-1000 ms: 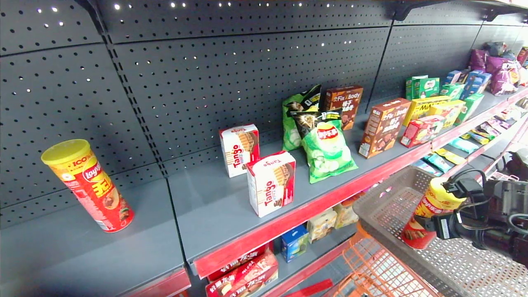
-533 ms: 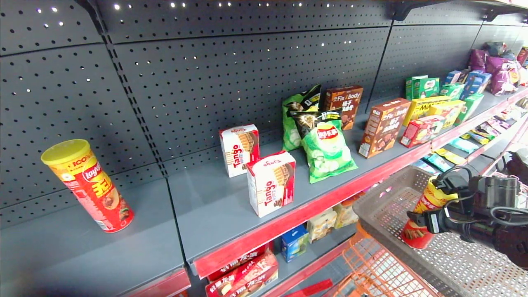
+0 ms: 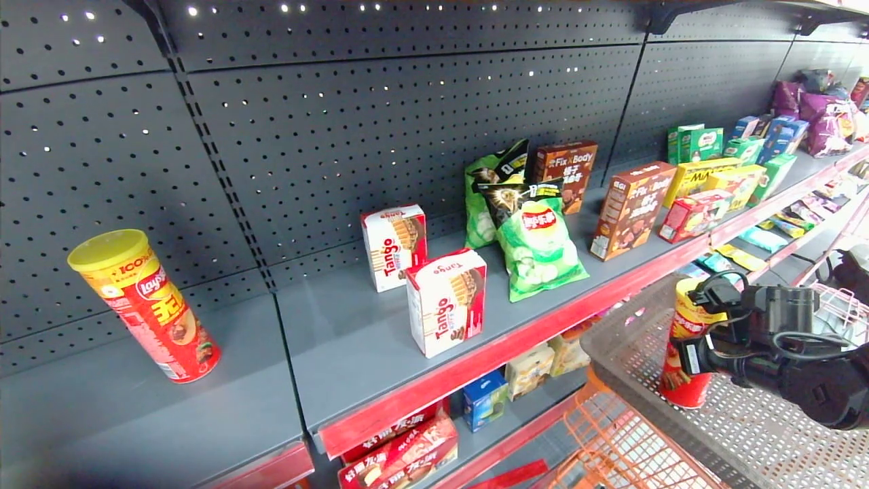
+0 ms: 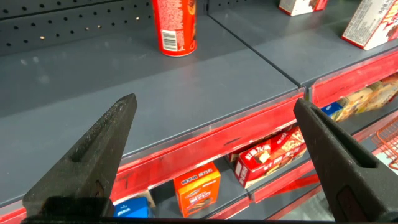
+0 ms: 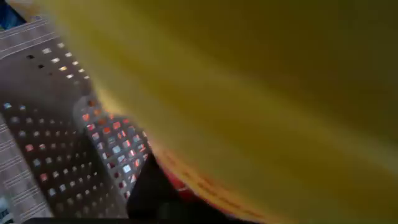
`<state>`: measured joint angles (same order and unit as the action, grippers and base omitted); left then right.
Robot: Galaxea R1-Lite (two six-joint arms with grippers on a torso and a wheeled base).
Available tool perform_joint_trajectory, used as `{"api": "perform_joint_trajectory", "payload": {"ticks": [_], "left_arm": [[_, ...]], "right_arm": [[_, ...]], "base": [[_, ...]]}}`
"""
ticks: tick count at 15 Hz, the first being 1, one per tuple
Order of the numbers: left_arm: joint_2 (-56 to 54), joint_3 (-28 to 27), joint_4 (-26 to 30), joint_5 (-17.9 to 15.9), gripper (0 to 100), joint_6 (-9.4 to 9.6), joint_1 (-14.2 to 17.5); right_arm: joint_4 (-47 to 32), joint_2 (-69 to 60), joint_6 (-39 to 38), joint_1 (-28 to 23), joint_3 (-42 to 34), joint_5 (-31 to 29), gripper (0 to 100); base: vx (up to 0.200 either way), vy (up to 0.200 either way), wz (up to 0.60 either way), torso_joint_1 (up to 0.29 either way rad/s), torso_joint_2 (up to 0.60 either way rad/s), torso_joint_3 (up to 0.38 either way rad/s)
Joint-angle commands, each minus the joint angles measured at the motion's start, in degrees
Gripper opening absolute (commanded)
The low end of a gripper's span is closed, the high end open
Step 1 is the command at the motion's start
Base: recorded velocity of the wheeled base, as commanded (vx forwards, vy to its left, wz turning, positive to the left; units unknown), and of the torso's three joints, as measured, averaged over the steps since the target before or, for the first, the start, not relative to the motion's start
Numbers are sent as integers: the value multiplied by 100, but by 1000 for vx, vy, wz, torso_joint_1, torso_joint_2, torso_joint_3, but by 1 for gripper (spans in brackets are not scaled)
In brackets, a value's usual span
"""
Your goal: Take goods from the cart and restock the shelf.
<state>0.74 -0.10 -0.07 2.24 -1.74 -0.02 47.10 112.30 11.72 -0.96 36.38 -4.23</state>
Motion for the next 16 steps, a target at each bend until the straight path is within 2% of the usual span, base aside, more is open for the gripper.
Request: {"api": "perform_joint_trajectory", "payload": {"ticks": [1,4,10,12,13,14,16], "left_arm": [[5,1,-1,4,100,-1,2],[5,1,-1,4,100,-1,2],[5,1,-1,4,100,-1,2],[5,1,-1,4,100,-1,2],[5,1,-1,4,100,-1,-6],[5,1,-1,4,100,-1,2],[5,1,-1,4,100,-1,2]], "right_arm": [[0,-50,6,-9,10,-8,0],[44,-375,6,-97,-96,-139,0],[53,-3601,-64,-185,-1326,-306,0],[-17,-4032,-55,-141,-1476,-394,0],[-685,-4752,-47,8,-1572,-983,0],[-922,-4963,-47,17,-1572,-1150,0],[-1986,-6000,-47,-18,-1590,-1563,0]], "base": [[0,0,0,0,0,0],[0,0,0,0,0,0],[0,0,0,0,0,0],[0,0,0,0,0,0],[0,0,0,0,0,0],[0,0,0,0,0,0],[0,0,0,0,0,0]]}}
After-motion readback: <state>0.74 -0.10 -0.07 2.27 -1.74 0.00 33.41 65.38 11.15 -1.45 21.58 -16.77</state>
